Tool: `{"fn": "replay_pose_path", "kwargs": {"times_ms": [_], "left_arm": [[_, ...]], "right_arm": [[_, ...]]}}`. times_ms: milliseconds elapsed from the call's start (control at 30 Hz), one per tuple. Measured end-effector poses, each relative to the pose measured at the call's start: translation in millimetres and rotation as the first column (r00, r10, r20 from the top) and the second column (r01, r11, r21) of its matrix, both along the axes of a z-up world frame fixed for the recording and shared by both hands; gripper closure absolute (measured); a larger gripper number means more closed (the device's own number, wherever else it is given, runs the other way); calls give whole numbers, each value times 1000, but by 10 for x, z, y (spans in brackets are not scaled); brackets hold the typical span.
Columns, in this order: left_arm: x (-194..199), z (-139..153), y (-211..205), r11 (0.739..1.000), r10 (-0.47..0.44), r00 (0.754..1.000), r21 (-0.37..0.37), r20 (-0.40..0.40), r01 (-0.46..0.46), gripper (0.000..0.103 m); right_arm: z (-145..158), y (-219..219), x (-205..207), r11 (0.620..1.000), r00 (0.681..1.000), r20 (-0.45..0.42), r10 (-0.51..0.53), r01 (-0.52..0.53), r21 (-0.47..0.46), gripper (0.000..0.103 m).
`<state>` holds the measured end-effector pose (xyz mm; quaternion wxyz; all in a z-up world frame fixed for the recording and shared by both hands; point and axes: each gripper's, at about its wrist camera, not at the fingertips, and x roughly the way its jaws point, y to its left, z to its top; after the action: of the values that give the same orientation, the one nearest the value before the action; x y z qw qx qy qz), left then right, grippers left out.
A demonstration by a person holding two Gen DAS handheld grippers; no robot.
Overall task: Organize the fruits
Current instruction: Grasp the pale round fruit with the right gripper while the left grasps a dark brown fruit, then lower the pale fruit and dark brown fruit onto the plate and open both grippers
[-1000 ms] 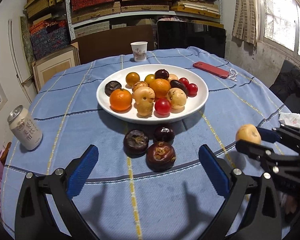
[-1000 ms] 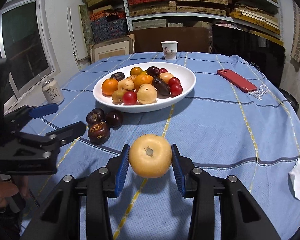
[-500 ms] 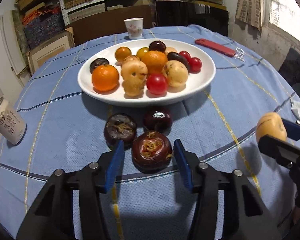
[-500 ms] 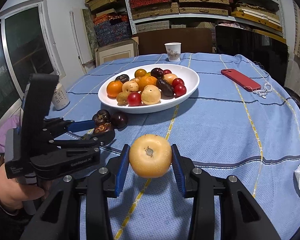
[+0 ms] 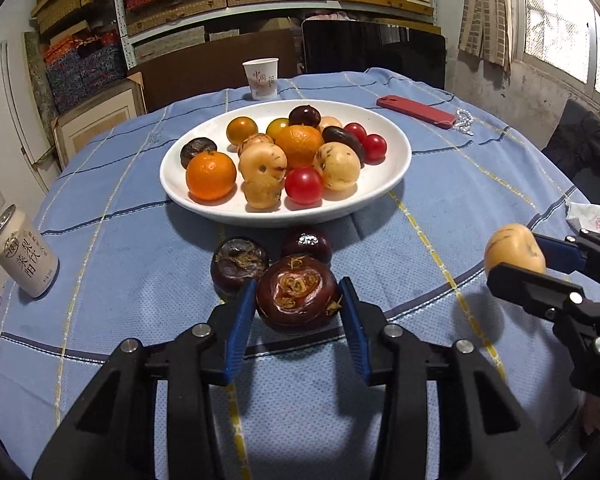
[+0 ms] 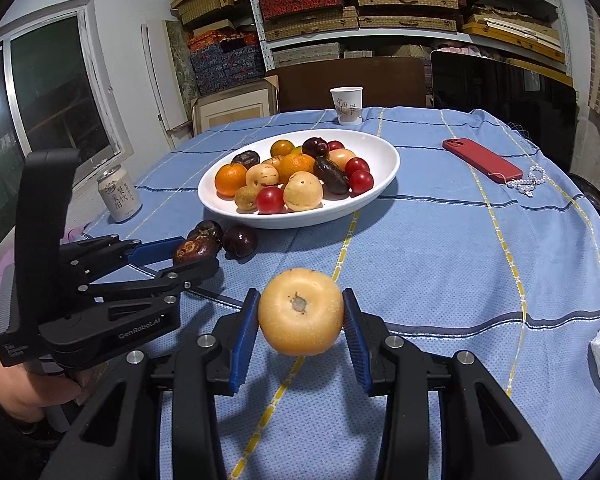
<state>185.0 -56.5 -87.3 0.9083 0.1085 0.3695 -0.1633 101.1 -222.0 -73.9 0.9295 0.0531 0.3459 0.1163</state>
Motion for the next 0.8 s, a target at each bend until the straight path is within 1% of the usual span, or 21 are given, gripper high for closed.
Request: {"fn": "replay_pose_path", "kwargs": {"times_ms": [233,467,567,667,800], "left_arm": [[-108,157,212,998,46,998,-53,43,-44,62],[-308,442,463,993,67,992,-105,105,-56,62],[-405,597,568,991,68,988,-126,137,-51,62],[-479,759,622,990,61,984,-137,170,-38,62],[-494,939,618,991,42,978,-136,203,-15,62]], "right_arm": [[7,10,-15,1000,1000,9,-9,9,-16,61],[85,51,-63,999,1000,20,-17,18,-49,61],[192,80,-120,998,999,39,-14,16,-58,61],[360,103,-161,998,998,63,-6,9,-57,62],[646,90,-217,998,994,113,-1,7,-56,62]]}}
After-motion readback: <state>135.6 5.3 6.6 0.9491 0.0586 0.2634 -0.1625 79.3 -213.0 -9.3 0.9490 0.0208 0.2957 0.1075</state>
